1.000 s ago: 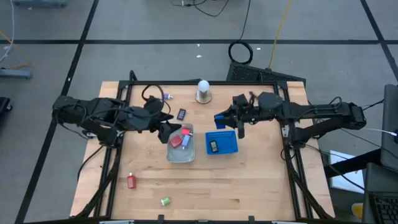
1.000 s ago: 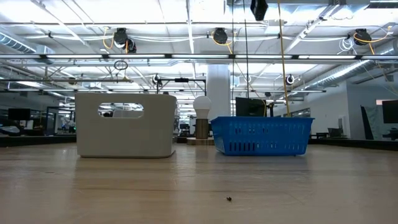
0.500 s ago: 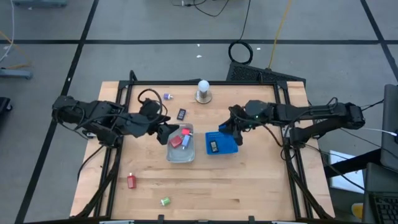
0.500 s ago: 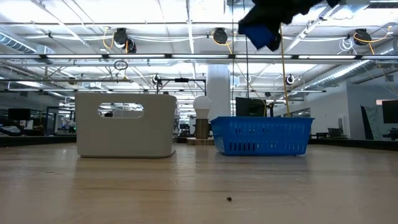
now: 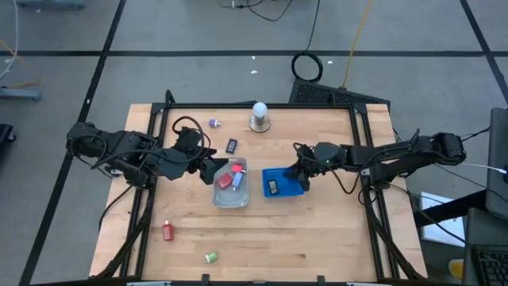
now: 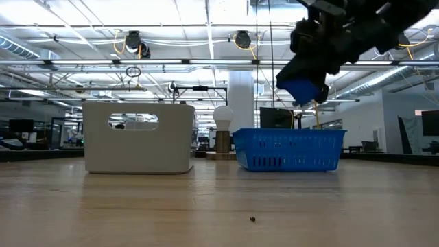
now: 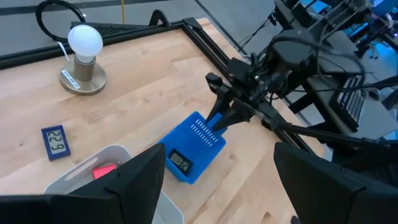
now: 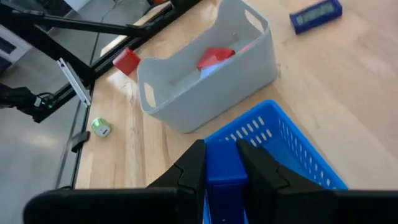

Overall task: Pick & Place Office items
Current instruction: Put the bottom blue digital clock into the blue bin

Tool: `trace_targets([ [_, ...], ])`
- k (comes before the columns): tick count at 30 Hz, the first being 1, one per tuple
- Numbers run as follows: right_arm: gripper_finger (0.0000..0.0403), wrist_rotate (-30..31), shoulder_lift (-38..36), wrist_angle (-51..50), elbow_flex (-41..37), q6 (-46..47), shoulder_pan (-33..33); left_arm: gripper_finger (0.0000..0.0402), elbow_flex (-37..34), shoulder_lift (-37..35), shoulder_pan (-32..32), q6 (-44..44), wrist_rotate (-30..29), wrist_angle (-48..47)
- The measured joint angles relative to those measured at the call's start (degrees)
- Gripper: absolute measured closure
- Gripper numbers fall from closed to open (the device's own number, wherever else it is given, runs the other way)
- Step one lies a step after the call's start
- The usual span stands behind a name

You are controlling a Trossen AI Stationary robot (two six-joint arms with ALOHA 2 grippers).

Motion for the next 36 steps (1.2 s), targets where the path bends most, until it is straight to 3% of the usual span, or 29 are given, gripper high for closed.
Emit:
trace_targets([
  [9, 0.0346, 2.3, 0.0, 8.1, -6.6, 0.9, 0.0, 0.0098, 0.0, 1.6, 0.0, -1.4, -0.1, 0.7],
  [18, 0.0346, 5.3, 1.6, 9.0, -7.0, -2.6, 0.1, 0.0098, 0.0, 4.5, 0.0, -1.8, 0.6, 3.3],
  [29, 0.0346, 4.5, 12.6, 21.0, -7.0, -3.3, 0.1, 0.0098, 0.0, 6.4, 0.0, -2.8, 0.8, 6.6],
  [36, 0.0346, 4.4, 18.9, 23.4, -7.0, -5.3, 0.1, 0.0098, 0.0, 6.3, 0.0, -3.6, 0.6, 7.6],
])
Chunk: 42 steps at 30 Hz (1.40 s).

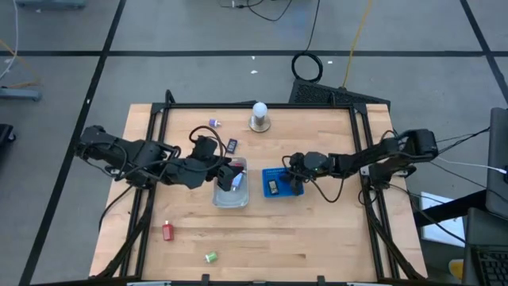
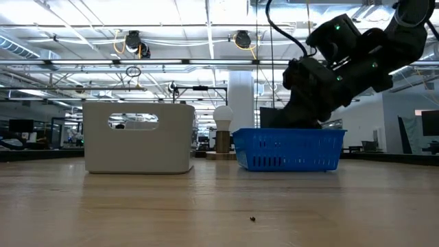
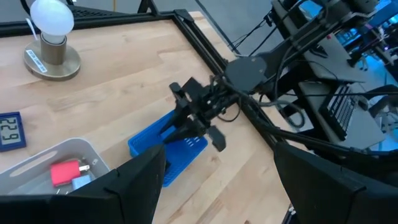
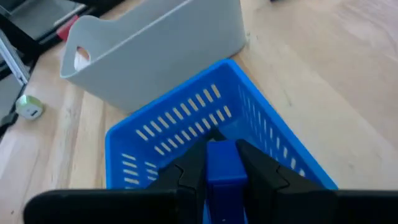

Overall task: Pick & Place Office items
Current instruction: Put the bottom blue digital clock into the blue bin, then put the blue digital clock into the blue bin

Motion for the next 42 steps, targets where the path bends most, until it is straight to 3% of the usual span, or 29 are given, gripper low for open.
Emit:
trace_targets([
  [16, 0.0318, -1.5, 2.0, 4.9, 0.0, 2.3, 0.0, 0.0098, 0.0, 0.0, 0.0, 0.5, 0.0, 1.3],
  [24, 0.0277, -1.7, 2.0, 5.4, 0.0, 3.2, 0.0, 0.0098, 0.0, 0.0, 0.0, 3.1, 3.1, 1.3],
  [34, 0.0219, -9.0, 1.4, 11.1, 0.0, 8.8, 0.0, 0.0098, 0.0, 0.0, 0.0, 4.5, 2.8, 0.9],
  [42, 0.0196, -9.3, -2.7, 15.5, 0.4, 12.0, 0.0, 0.0098, 0.0, -0.5, -0.1, 2.9, 3.2, -6.9],
])
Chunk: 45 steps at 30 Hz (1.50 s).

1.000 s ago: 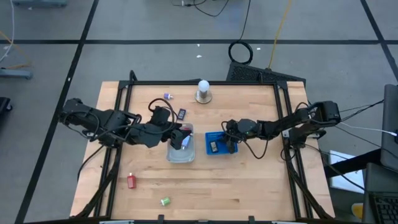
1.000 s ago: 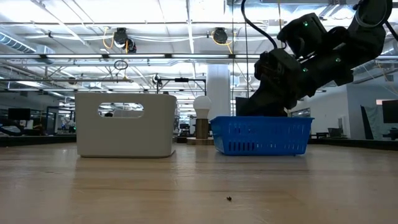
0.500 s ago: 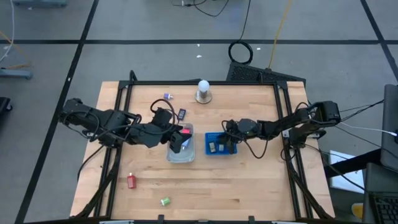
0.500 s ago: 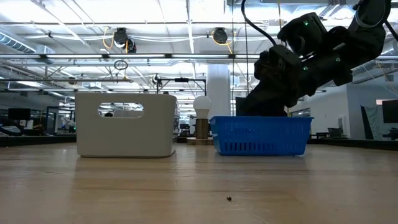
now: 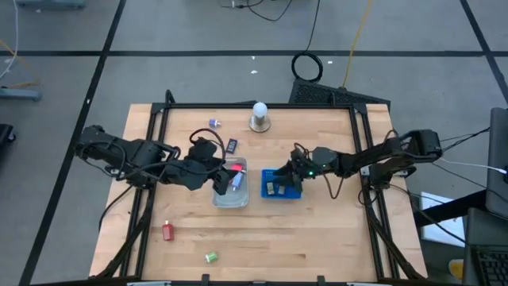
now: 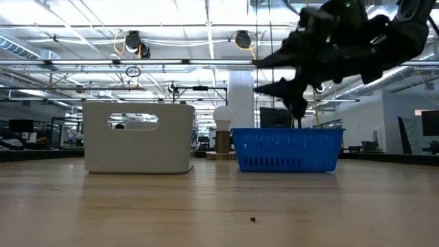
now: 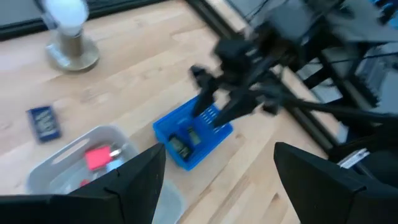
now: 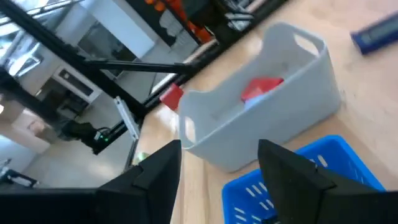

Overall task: Pick & Place Office items
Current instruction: Put the blue digital clock into the blue bin

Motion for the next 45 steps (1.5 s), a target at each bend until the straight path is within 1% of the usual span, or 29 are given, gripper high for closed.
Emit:
trace_targets([
  [2, 0.0197, -0.7, -2.4, 1.4, 0.0, -1.3, 0.0, 0.0098, 0.0, -0.2, 0.0, -2.6, 0.8, -3.1],
  [5, 0.0203, -0.3, -7.3, 3.4, 0.3, -2.3, 0.0, 0.0098, 0.0, -1.1, -0.1, -7.1, 2.1, -9.5],
  [10, 0.021, 7.4, -15.6, 3.5, 0.3, -4.1, 0.0, 0.0098, 0.0, -1.5, 0.4, -16.2, 3.5, -20.7],
  [12, 0.0212, 10.1, -18.7, 3.5, 0.3, -4.4, 0.0, 0.0098, 0.0, -1.7, 1.5, -18.8, 3.5, -24.0],
  [16, 0.0212, 14.5, -23.8, 3.4, 0.3, -5.6, -0.1, 0.0098, 0.0, -1.6, 6.0, -19.6, 6.0, -25.9],
  [21, 0.0201, 19.9, -28.7, 3.5, 0.3, -7.2, -0.3, 0.0098, 0.0, -1.6, 13.7, -15.6, 10.8, -26.0],
  [24, 0.0198, 20.3, -30.6, 3.5, 0.3, -6.7, -1.4, 0.0098, 0.0, -1.5, 18.2, -12.4, 12.8, -26.0],
  [27, 0.0199, 20.2, -31.5, 3.4, 0.3, -4.0, -3.0, 0.0098, 0.0, -1.5, 22.6, -9.3, 14.7, -25.8],
  [33, 0.0201, 20.1, -31.6, 3.4, 0.3, -0.6, -5.8, 0.0098, 0.0, -0.8, 32.1, 0.5, 22.2, -23.8],
  [38, 0.0198, 20.1, -31.6, 4.3, 0.3, -0.6, -7.5, 0.0098, 0.0, 2.5, 39.2, 10.8, 28.3, -19.3],
  [41, 0.0197, 20.0, -31.6, 4.9, 0.3, 0.9, -8.5, 0.0098, 0.0, 5.9, 42.5, 16.0, 32.2, -18.7],
  [45, 0.0199, 20.1, -31.6, 5.1, 0.3, 3.6, -9.6, 0.0098, 0.0, 11.0, 45.5, 21.8, 34.0, -19.0],
])
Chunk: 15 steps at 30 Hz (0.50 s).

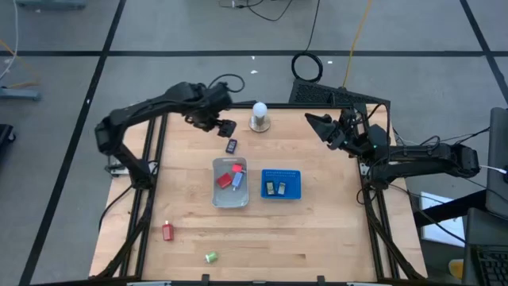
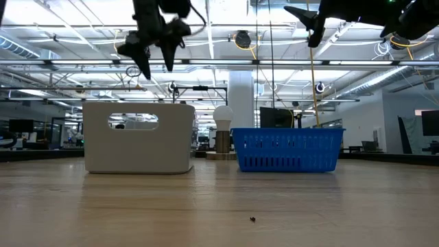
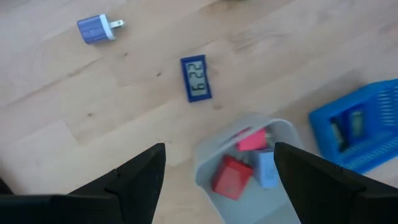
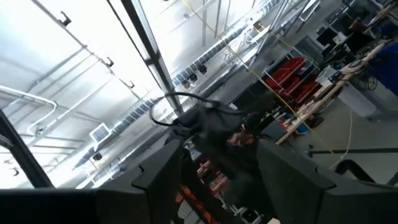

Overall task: Pick & Place Office items
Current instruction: Put the blue digital clock into the blue bin

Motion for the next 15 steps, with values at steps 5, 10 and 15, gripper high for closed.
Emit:
trace_targets([
  [5, 0.0198, -0.1, 0.0, 0.0, 0.0, 0.6, 0.0, 0.0098, 0.0, 5.5, 1.9, 4.7, 0.3, 0.4],
  [10, 0.0199, 0.0, 0.0, -0.4, 0.0, 3.1, 0.0, 0.0098, 0.0, 9.6, 2.6, 5.6, 0.2, 2.1],
  [15, 0.0201, 0.0, 0.0, -0.7, 0.0, 4.5, 0.0, 0.0098, 0.0, 13.3, 2.6, 5.5, 0.3, 7.8],
])
